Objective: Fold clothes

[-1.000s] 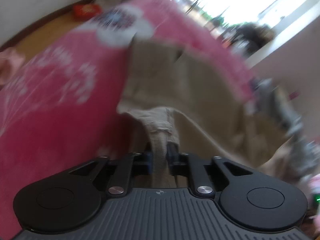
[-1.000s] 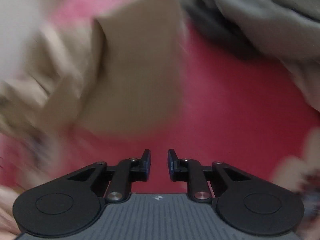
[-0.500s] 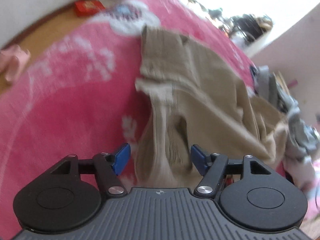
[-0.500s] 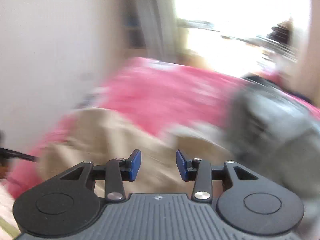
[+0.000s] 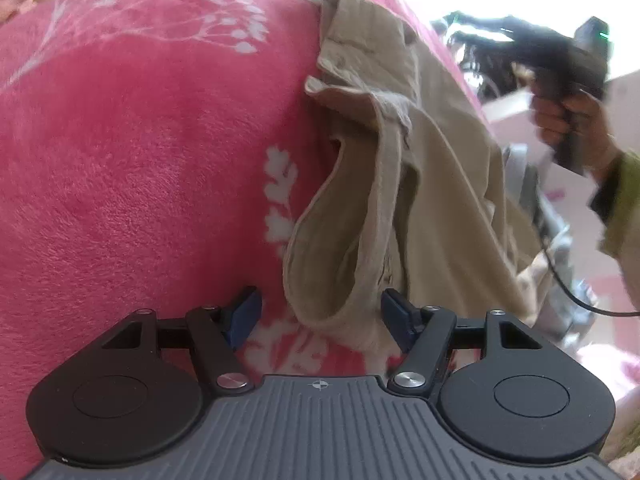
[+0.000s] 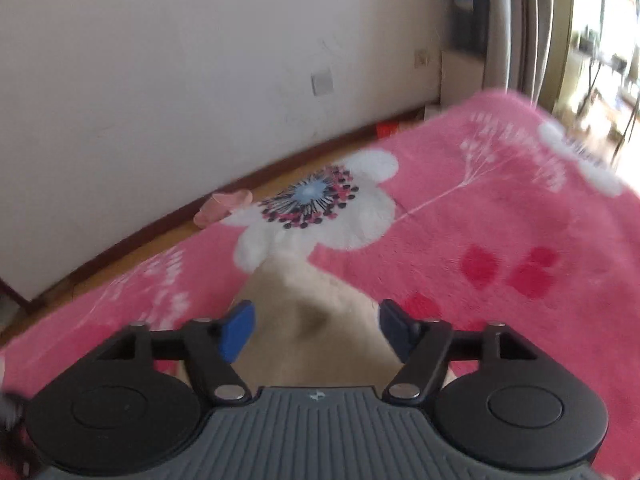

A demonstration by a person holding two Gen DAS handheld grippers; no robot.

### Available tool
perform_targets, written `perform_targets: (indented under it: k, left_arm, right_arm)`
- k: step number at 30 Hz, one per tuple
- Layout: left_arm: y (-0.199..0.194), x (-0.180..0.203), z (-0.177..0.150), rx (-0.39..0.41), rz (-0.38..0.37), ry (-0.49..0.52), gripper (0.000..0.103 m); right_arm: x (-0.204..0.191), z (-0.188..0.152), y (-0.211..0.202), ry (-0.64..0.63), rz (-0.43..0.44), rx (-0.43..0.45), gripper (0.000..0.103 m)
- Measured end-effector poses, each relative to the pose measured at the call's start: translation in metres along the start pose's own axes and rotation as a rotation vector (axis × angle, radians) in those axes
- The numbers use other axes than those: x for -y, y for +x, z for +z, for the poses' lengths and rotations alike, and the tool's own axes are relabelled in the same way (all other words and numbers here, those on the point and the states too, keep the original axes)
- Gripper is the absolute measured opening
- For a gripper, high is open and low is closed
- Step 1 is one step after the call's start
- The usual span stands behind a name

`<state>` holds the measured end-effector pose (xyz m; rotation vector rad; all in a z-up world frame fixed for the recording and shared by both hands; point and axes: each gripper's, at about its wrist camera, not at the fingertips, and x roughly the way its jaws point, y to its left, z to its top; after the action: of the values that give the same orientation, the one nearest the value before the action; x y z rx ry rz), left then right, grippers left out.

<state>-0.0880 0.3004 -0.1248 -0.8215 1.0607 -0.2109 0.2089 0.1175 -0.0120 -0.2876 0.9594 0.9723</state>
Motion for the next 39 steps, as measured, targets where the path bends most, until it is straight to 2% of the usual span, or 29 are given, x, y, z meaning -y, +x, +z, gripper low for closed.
perform_targets:
  k: [2,3,5,6,7,8,10,11,12,13,16,19,24,26,28,30,32,33,34,35,36,39]
  left_arm:
    - [0.002,-0.003,0.0,0.016,-0.02,-0.004,0.061]
    - [0.003,-0.004,0.001,0.025,-0.023,-0.005,0.057]
    - [0.007,-0.007,0.001,0.044,-0.031,-0.024,0.042]
    - [0.008,-0.011,0.001,0.053,-0.04,-0.043,0.036]
    - [0.009,-0.013,0.002,0.063,-0.046,-0.057,0.024]
    - [0.01,-0.013,0.004,0.066,-0.052,-0.058,0.014]
    - [0.012,-0.014,0.007,0.071,-0.065,-0.06,0.008]
    - [0.012,-0.013,0.009,0.073,-0.067,-0.051,0.008]
    - [0.012,-0.008,0.011,0.074,-0.061,-0.024,0.008]
    - [0.011,-0.005,0.015,0.075,-0.056,0.006,0.007]
    - [-0.001,0.002,0.034,0.104,-0.069,0.071,0.007]
    - [-0.02,0.002,0.063,0.176,-0.068,0.121,0.007]
    - [-0.074,-0.009,0.107,0.335,-0.027,0.205,0.006]
    - [-0.09,-0.017,0.121,0.352,-0.011,0.223,0.007]
    - [-0.094,-0.026,0.135,0.328,0.021,0.222,0.008]
    - [-0.087,-0.045,0.148,0.266,0.036,0.215,0.012]
    - [-0.076,-0.068,0.158,0.215,0.064,0.145,0.037]
    - [-0.072,-0.081,0.163,0.194,0.082,0.099,0.039]
    - [-0.07,-0.092,0.165,0.182,0.108,0.046,0.039]
    - [-0.071,-0.1,0.164,0.179,0.109,0.01,0.04]
    - [-0.075,-0.105,0.163,0.194,0.094,-0.018,0.041]
    - [-0.094,-0.115,0.15,0.256,0.046,-0.076,0.053]
  right_arm:
    - [0.012,0.012,0.043,0.035,0.023,-0.092,0.09]
    - [0.011,0.013,0.052,0.055,0.027,-0.134,0.091]
    - [0.019,0.014,0.084,0.09,0.019,-0.228,0.09]
    - [0.02,0.012,0.094,0.091,0.006,-0.261,0.084]
    - [0.02,0.008,0.096,0.08,-0.013,-0.281,0.077]
    - [0.019,0.004,0.097,0.068,-0.03,-0.297,0.067]
    - [0.018,0.0,0.088,0.049,-0.048,-0.287,0.046]
    - [0.019,-0.001,0.083,0.047,-0.055,-0.285,0.026]
    - [0.019,-0.001,0.077,0.044,-0.064,-0.278,0.02]
    - [0.018,0.003,0.066,0.033,-0.09,-0.246,0.018]
    - [0.015,0.016,0.035,0.004,-0.166,-0.149,0.015]
    - [0.019,0.042,0.007,0.024,-0.23,-0.035,0.012]
    - [0.011,0.093,-0.023,0.026,-0.211,0.161,0.011]
    - [0.002,0.115,-0.023,-0.001,-0.184,0.222,0.011]
    - [-0.002,0.133,-0.009,-0.014,-0.169,0.233,0.011]
    - [-0.001,0.141,0.029,-0.006,-0.187,0.191,0.013]
    - [0.003,0.141,0.069,0.019,-0.215,0.132,0.022]
    - [0.006,0.138,0.089,0.035,-0.228,0.101,0.031]
    - [0.009,0.136,0.109,0.05,-0.241,0.069,0.034]
    - [0.011,0.134,0.126,0.065,-0.252,0.044,0.035]
    - [0.013,0.131,0.125,0.077,-0.253,0.056,0.036]
    - [0.016,0.122,0.122,0.108,-0.255,0.09,0.039]
